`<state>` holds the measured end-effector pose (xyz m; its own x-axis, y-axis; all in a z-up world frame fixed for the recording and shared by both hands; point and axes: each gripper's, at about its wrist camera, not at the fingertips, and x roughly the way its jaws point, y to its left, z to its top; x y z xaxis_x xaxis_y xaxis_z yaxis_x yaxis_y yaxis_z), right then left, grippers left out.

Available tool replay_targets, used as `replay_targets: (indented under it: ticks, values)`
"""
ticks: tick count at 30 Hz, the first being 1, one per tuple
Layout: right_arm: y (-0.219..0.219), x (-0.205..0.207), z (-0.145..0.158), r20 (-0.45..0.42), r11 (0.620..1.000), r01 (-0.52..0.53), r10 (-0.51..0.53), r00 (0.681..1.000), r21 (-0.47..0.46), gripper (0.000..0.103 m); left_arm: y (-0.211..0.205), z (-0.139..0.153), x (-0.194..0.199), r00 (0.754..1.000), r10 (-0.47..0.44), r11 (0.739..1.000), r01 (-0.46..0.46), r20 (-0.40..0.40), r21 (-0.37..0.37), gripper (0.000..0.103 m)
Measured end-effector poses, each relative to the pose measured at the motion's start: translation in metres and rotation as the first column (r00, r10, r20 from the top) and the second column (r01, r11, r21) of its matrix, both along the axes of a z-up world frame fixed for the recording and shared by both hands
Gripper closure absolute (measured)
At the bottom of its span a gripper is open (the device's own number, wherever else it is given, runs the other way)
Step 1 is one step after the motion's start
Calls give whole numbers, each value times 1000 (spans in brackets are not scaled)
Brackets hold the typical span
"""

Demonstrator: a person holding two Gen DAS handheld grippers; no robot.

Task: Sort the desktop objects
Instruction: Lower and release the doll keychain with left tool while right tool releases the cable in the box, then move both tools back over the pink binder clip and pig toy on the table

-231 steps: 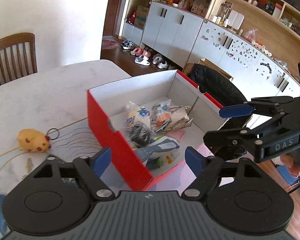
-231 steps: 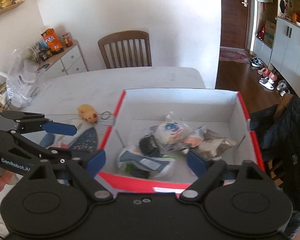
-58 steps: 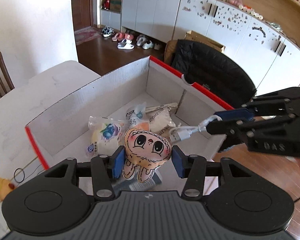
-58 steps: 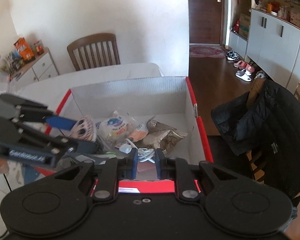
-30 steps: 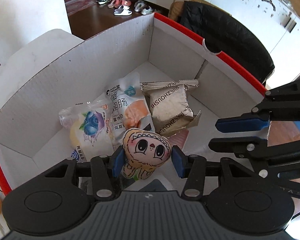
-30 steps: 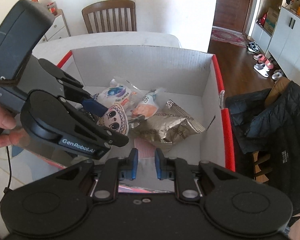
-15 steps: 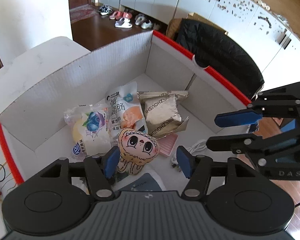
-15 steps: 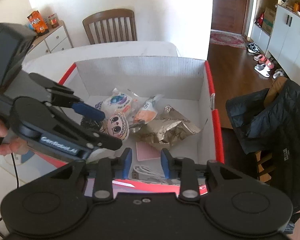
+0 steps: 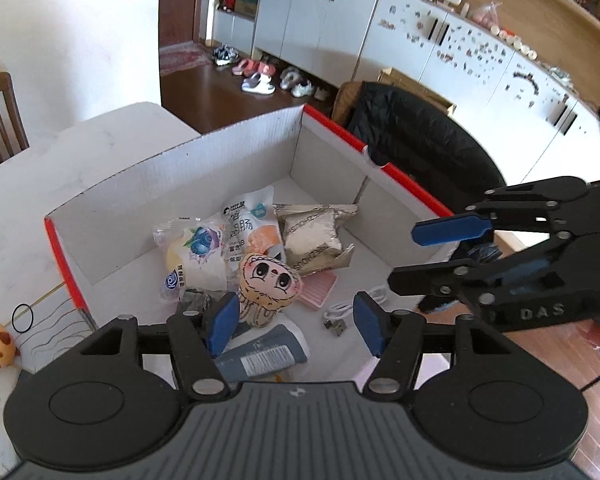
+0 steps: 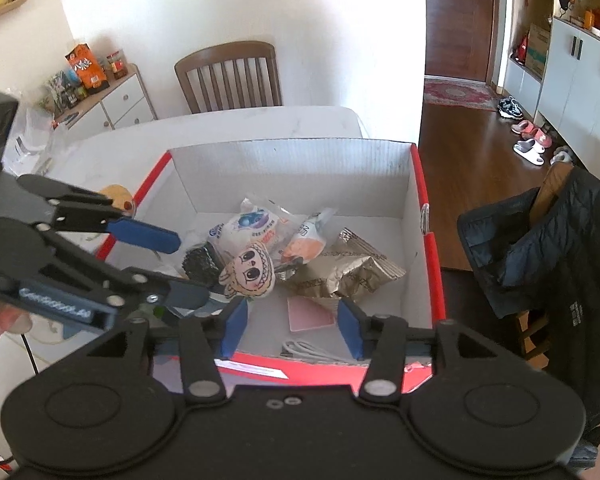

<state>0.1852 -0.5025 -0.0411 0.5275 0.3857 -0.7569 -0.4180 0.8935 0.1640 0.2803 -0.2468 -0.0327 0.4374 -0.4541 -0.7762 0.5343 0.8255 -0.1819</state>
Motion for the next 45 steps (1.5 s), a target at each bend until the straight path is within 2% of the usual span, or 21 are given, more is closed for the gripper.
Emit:
replay_targets:
  ticks: [5,11,13,15,20,25,31,35,40,45]
  values:
    - [-1,-5,2,8,1000,6,-6,1000,21,43,7,8,-17,999,21,1000,-21,45,-4,41]
    - [1,-10,4,12,999,20,-20,1000,36,38,24,13,-33,998,59,997,-57,38,-54,41]
    - [3,-12,4,14,999,24,-24,1000,36,36,29,13,-38,997,61,996,-59,41,-62,38]
    - [5,-16,5,19,999,28,-29,999,38,33,33,14,-43,997,64,996,-61,43,-72,30]
    - [13,-24,8,30,998,36,-37,999,44,22,48,14,-57,995,92,990,-88,37,-107,26]
    - [22,-32,7,28,997,54,-56,998,63,16,66,11,-68,991,129,984,-126,21,-130,21]
    - [38,-41,9,26,995,63,-65,998,82,12,92,3,-78,985,171,979,-167,26,-112,15]
    - [52,-45,13,29,994,63,-66,997,94,7,115,-3,-84,979,201,976,-196,39,-96,1]
    - [75,-49,19,32,992,57,-61,998,113,4,148,-9,-91,970,233,971,-229,69,-69,1]
    - [107,-49,25,40,993,33,-38,998,113,4,186,-15,-94,964,260,964,-256,60,-66,1]
